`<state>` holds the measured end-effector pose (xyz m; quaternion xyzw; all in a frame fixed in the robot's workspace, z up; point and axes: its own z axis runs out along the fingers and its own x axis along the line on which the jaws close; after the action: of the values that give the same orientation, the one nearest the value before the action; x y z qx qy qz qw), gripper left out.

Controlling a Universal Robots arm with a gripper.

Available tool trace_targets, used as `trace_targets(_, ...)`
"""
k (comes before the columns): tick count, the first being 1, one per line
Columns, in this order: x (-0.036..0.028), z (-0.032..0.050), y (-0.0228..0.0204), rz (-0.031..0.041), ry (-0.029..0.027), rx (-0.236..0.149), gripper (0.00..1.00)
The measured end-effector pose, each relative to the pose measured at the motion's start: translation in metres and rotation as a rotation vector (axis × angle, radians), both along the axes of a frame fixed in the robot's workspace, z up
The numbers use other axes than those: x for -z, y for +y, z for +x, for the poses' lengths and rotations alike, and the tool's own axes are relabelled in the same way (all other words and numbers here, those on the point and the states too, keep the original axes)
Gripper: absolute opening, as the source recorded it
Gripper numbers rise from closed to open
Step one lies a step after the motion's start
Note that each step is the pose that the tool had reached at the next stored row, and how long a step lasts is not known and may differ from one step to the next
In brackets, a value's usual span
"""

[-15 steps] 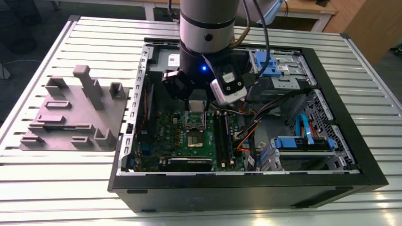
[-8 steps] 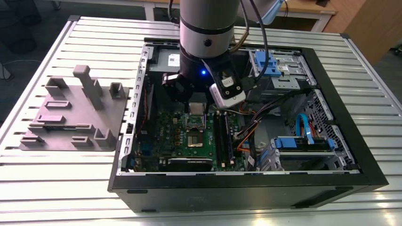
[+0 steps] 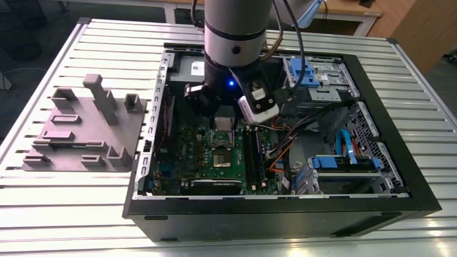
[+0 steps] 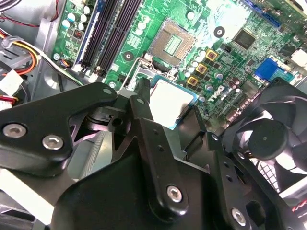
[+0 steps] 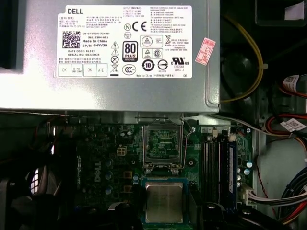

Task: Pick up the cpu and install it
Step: 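Place the cpu into insertion slot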

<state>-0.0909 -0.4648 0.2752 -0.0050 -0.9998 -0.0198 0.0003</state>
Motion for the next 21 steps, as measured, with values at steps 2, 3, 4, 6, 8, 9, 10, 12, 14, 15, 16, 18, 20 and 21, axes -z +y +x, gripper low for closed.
trace_targets(2,0.0002,0.0,-0.0016,0.0001,-0.0001,0.0,0.47)
trace_targets(3,0.0003,0.0,-0.0022,0.0001,0.0,0.0,0.47)
trace_targets(4,0.0003,0.0,-0.003,0.0,0.0,0.0,0.47)
trace_targets(6,0.0006,0.0,-0.0041,-0.0001,0.0,0.0,0.47)
trace_targets(8,0.0032,0.0,-0.0042,0.0001,-0.0001,0.0,0.47)
trace_targets(9,0.005,0.0,-0.0043,0.0,0.0,0.0,0.47)
trace_targets(10,0.0068,0.0,-0.0043,0.0,-0.0001,0.0,0.47)
trace_targets(12,0.0104,0.0,-0.0044,0.0,-0.0001,0.0,0.47)
trace_targets(14,0.0139,0.0001,-0.006,-0.0002,0.0001,0.0,0.47)
trace_targets(15,0.0158,0.0001,-0.0079,0.0,0.0,0.0,0.47)
trace_targets(16,0.0176,0.0,-0.0099,0.0001,0.0,0.0,0.47)
trace_targets(18,0.0208,0.0001,-0.0128,0.0002,-0.0001,0.0,0.47)
trace_targets(20,0.0237,0.0,-0.0132,0.0004,-0.0001,0.0,0.47)
trace_targets(21,0.0244,0.0,-0.0132,0.0002,-0.0001,0.0,0.47)
